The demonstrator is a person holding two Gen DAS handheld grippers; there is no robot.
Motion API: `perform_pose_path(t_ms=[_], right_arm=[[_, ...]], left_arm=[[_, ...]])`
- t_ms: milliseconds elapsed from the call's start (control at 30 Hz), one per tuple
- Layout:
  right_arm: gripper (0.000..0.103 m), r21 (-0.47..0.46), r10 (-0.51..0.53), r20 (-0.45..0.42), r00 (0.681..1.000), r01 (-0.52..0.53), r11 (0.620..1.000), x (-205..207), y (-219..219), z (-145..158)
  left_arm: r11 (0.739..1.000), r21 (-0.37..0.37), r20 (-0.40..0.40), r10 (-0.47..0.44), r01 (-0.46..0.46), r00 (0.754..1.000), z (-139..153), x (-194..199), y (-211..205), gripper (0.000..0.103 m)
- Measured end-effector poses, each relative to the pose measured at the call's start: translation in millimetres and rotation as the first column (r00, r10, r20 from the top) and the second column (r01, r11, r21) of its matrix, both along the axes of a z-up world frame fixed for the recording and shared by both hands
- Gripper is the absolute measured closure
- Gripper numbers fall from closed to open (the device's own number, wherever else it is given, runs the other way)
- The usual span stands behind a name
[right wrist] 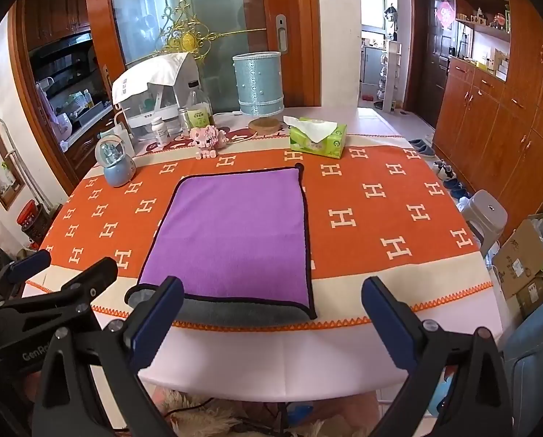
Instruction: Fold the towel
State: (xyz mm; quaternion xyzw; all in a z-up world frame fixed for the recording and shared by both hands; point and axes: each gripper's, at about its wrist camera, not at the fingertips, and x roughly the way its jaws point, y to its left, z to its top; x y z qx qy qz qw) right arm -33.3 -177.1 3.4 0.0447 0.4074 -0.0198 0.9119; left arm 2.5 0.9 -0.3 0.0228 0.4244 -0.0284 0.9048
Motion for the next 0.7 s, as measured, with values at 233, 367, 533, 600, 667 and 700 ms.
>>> perform_pose_path(t_ms=[233,367,533,600,667,700], right_arm=[[0.004,0.002,0.000,-0.002,1.000,0.000,1.000,0.6,0.3,0.0],[0.004,0.000,0.001,-0.003,1.000,-0.001,1.000,1.1,0.0,0.1],[0.004,0.001,0.000,-0.006,1.000,0.000,1.000,1.3,0.5,0.2],[0.004,0.003,0.001,-0.007,1.000,-0.001,1.000,0.4,-0.3,0.5],[0.004,0.002,0.001,-0.008,1.000,-0.001,1.000,0.7,0.0,0.1],[0.004,0.003,0.002,-0.011,1.000,-0.002,1.000,0.8,-0.2,-0.1]], left_arm=[[1.000,-0.002,-0.001,0.000,0.000,1.000,-1.0,-0.3,1.7,0.001],[1.000,-0.003,-0.003,-0.001,0.001,1.000,-1.2,-1.3,1.1,0.001],[1.000,-0.003,-0.012,-0.004,0.004,1.000,-4.2,-1.5,1.0,0.001],[1.000,-0.004,-0.017,-0.008,0.007,1.000,-5.1,-1.4,1.3,0.001],[1.000,-0.002,-0.022,-0.011,0.011,1.000,-5.5,-0.3,0.8,0.001],[1.000,-0.002,-0.025,-0.012,0.012,1.000,-5.6,0.0,0.8,0.001]])
